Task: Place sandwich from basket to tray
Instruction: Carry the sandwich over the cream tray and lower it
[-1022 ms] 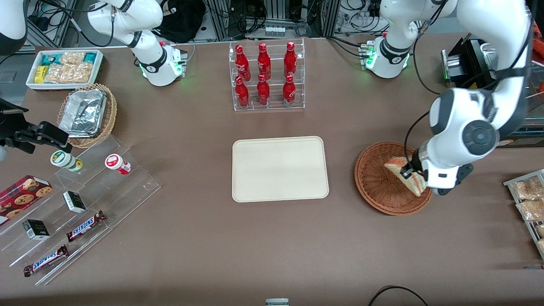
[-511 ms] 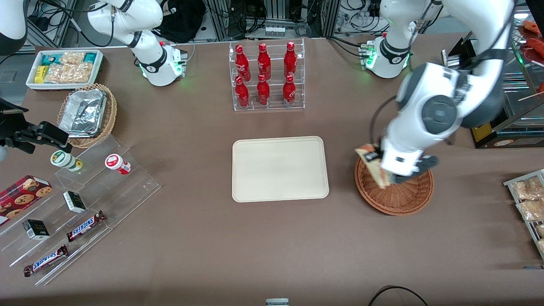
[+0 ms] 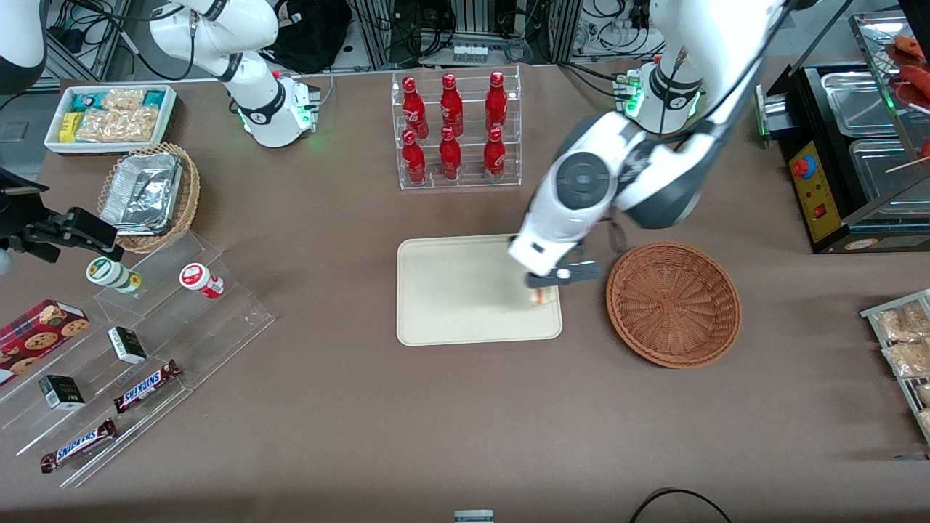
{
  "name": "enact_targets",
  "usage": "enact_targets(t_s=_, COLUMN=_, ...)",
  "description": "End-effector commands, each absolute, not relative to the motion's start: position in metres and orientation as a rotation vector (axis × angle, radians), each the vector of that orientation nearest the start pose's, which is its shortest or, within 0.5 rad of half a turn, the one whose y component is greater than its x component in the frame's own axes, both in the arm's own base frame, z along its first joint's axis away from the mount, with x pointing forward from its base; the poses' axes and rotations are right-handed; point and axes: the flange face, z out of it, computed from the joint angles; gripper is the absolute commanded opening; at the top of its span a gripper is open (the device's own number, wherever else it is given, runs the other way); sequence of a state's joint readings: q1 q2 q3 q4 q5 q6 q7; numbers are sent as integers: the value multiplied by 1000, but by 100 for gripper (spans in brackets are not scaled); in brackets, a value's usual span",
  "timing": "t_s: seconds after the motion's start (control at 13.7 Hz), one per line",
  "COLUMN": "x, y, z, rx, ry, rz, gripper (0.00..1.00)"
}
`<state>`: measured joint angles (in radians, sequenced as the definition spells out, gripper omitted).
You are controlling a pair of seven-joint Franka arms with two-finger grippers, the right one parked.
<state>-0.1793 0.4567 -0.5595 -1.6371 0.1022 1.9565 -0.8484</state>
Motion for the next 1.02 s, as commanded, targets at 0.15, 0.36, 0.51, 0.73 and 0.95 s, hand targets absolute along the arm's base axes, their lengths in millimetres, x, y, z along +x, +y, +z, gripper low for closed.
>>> enact_targets(t_s=0.15, x=500, y=-463, z=320, rx=-3144, ry=0, rz=181, gripper=10)
enact_targets(t_s=0.36, x=499, y=-494, z=303, rx=-3151, ry=-22, rz=148, gripper=10)
enact_targets(t_s=0.51, x=491, y=-504, z=287, rx=-3107, ry=-61, rz=93, gripper=10)
enact_targets(t_s=0.73, x=496, y=-506, z=270, rx=-3082, ry=-87, rz=63, gripper=10)
enact_targets(t_s=0.95, x=494, y=-515, z=262, rx=-3093, ry=-88, rz=71, gripper=10)
